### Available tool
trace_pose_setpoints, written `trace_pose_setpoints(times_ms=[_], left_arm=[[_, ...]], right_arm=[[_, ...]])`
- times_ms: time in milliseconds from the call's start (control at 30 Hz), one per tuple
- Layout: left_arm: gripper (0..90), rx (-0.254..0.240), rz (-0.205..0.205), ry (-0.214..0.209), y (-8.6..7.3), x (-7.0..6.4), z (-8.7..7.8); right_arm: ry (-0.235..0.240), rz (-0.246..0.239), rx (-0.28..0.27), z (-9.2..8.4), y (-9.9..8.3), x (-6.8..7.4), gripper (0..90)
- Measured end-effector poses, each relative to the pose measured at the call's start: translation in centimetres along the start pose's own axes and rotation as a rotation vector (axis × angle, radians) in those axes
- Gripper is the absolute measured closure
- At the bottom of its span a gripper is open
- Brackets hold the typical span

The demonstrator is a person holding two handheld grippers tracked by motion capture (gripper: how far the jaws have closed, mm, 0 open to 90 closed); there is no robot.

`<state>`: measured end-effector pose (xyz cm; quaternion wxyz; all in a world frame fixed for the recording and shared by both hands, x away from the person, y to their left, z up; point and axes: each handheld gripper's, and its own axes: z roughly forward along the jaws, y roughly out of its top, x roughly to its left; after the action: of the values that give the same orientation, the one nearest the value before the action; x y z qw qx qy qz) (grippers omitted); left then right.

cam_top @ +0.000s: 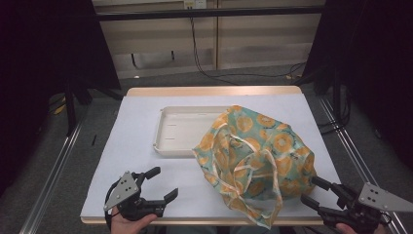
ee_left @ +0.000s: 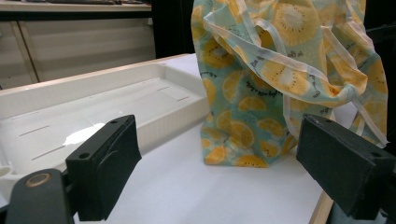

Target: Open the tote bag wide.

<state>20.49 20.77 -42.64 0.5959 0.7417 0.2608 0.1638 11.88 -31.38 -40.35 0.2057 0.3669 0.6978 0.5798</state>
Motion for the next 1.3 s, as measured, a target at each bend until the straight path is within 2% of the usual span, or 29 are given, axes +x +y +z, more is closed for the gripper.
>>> trace_pose_setpoints(times_ms=[100, 167, 233, 333, 367, 433, 567, 700, 800, 867, 1000, 1033, 1067, 1100, 1233, 1300], left_arm=[[15.8, 0.007, 0.031, -0.009, 0.2, -0.2, 0.0], [17.5, 0.0, 0.023, -0.024, 0.1, -0.4, 0.0], [18.6, 0.001, 0.03, -0.031, 0.1, -0.5, 0.1], [21.5, 0.008, 0.034, -0.049, 0.2, -0.6, 0.2], [25.0, 0.014, 0.038, -0.057, 0.1, -0.6, 0.3], [24.8, 0.022, 0.037, -0.063, 0.0, -0.6, 0.5], [24.5, 0.029, 0.047, -0.064, -0.1, -0.8, 0.6], [27.2, 0.017, 0.01, -0.082, -0.2, -0.7, 0.5], [28.2, 0.013, 0.006, -0.072, -0.1, -0.7, 0.6], [28.8, 0.025, 0.029, -0.076, 0.0, -0.6, 0.7], [29.4, 0.033, 0.029, -0.096, 0.0, -0.8, 1.1], [29.6, 0.033, 0.025, -0.109, 0.0, -0.9, 1.2], [29.6, 0.042, 0.033, -0.122, 0.1, -0.8, 1.3], [29.6, 0.033, 0.023, -0.111, 0.1, -1.0, 1.4], [31.4, 0.041, 0.032, -0.13, 0.3, -1.3, 1.6], [32.8, 0.043, 0.038, -0.133, 0.3, -1.3, 1.8]], right_arm=[[0.026, -0.018, -0.007, 0.1, 1.0, 0.3, 36.8], [0.047, -0.033, -0.001, 0.3, 2.0, 0.7, 38.4], [0.055, -0.073, -0.005, 0.7, 3.0, 1.2, 39.9], [0.089, -0.087, 0.016, 1.9, 4.3, 1.6, 42.4], [0.125, -0.083, 0.035, 2.8, 5.1, 1.7, 44.2], [0.129, -0.093, 0.034, 3.1, 5.3, 1.7, 44.9], [0.17, -0.132, 0.024, 4.6, 7.0, 1.9, 47.9], [0.17, -0.154, 0.041, 6.0, 8.2, 1.8, 48.3], [0.167, -0.157, 0.066, 7.3, 8.6, 1.5, 48.3], [0.164, -0.159, 0.074, 8.1, 8.9, 1.2, 48.2], [0.175, -0.164, 0.071, 9.3, 9.5, 0.8, 44.3], [0.194, -0.163, 0.072, 9.9, 9.9, 0.9, 41.8], [0.194, -0.163, 0.072, 9.9, 9.9, 0.9, 41.8], [0.2, -0.168, 0.076, 10.2, 10.0, 1.0, 41.8], [0.207, -0.196, 0.109, 11.5, 10.1, 1.3, 41.5], [0.216, -0.198, 0.113, 12.2, 10.0, 1.2, 46.5]])
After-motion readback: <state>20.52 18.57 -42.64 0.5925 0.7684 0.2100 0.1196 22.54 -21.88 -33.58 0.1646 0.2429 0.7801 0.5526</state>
